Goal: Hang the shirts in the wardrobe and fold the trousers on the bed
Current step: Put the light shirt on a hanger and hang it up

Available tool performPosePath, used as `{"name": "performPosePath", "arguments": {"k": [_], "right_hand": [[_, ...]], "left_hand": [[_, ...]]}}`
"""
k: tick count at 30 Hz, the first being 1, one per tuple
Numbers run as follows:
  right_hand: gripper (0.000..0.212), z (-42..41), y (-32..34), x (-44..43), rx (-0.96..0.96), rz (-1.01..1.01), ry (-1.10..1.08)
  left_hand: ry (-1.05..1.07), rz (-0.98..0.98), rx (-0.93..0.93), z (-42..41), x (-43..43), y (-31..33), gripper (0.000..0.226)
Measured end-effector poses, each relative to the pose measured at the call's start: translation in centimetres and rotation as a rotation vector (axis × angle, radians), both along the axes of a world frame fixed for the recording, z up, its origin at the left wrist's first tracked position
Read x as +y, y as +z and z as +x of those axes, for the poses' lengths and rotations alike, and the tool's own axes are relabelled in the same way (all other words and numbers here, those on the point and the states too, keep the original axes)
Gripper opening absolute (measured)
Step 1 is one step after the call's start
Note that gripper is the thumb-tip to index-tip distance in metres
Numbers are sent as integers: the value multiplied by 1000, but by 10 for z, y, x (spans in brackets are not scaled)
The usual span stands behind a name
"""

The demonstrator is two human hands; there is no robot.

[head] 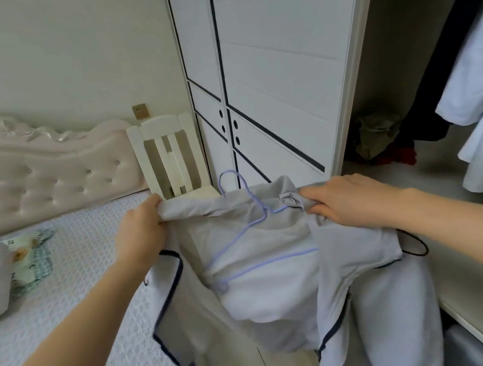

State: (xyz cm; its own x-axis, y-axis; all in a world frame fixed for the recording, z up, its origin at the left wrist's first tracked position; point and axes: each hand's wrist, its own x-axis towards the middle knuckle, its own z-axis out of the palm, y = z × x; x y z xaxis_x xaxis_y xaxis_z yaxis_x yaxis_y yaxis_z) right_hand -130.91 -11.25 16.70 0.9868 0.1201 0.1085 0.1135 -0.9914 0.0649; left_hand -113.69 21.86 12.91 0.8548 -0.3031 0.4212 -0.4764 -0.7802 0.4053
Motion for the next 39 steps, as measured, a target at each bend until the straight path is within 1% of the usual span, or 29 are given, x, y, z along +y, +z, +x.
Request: {"name": "performPosePath", "arguments": {"k": [2,3,4,7,8,10,12,13,14,15,17,18,19,20,21,22,23,24,25,26,27,28,29,31,33,36,37,39], "right_hand": [[16,2,-7,0,-102,-114,30],[21,4,-8,1,-134,-142,32],[25,7,-9,2,-150,-166,11],[34,14,-11,7,-181,-228,-87],[35,17,-10,9,-193,-212,-122],[31,19,-7,12,-206,-72,-193],[16,24,-4,17,-205,114,-247],[6,26,-1,21,-204,188,-255],[10,28,2,25,-229,247,-231],[19,30,5,29,-268,277,-186],[24,29,13,36,-330,319,-87],[25,26,17,39,-341,360,-43],[27,22,19,40,-350,412,-8],[28,18,20,40,-352,473,8],[28,14,21,39,-349,522,11],[30,11,20,38,-350,565,9],[32,9,20,37,-352,607,7],[34,8,20,36,-355,646,5],[33,6,22,36,-359,683,0],[29,5,25,36,-359,722,-6],[25,3,27,36,-353,757,-6],[22,1,28,37,-340,781,2],[22,-1,29,37,-321,792,15],[28,-5,30,36,-276,786,35],[36,-9,33,39,-234,685,41],[33,-10,43,50,-231,498,72],[31,-10,47,54,-241,467,82],[17,-9,51,63,-259,414,99]], "left_hand": [[-26,164,-119,0,7,-1,22],[-28,217,-128,-1,8,-1,26],[-19,245,-110,-2,9,0,26],[17,280,-12,-8,5,9,18],[23,270,38,-13,3,12,17],[8,163,175,-28,-4,18,23],[-60,33,299,-49,-20,22,30],[-121,30,320,-62,-31,23,33],[-202,84,306,-75,-42,21,35],[-289,169,284,-87,-53,19,36],[-396,360,225,-104,-65,10,40],[-408,438,190,-108,-64,7,50],[-400,465,133,-108,-60,7,65],[-386,400,47,-105,-53,11,73],[-371,267,-96,-98,-45,17,71],[-354,114,-281,-88,-39,22,61],[-321,15,-437,-78,-33,28,53],[-297,-6,-500,-70,-30,34,50],[-294,29,-471,-66,-30,39,56],[-307,88,-395,-65,-33,40,64],[-325,137,-327,-67,-36,38,65],[-345,158,-302,-72,-40,35,58],[-367,149,-320,-77,-43,31,46],[-412,92,-383,-80,-47,26,26],[-430,67,-404,-79,-47,24,20],[-412,58,-432,-75,-53,29,27],[-419,66,-437,-75,-57,34,30],[-457,102,-460,-76,-63,42,28]]}}
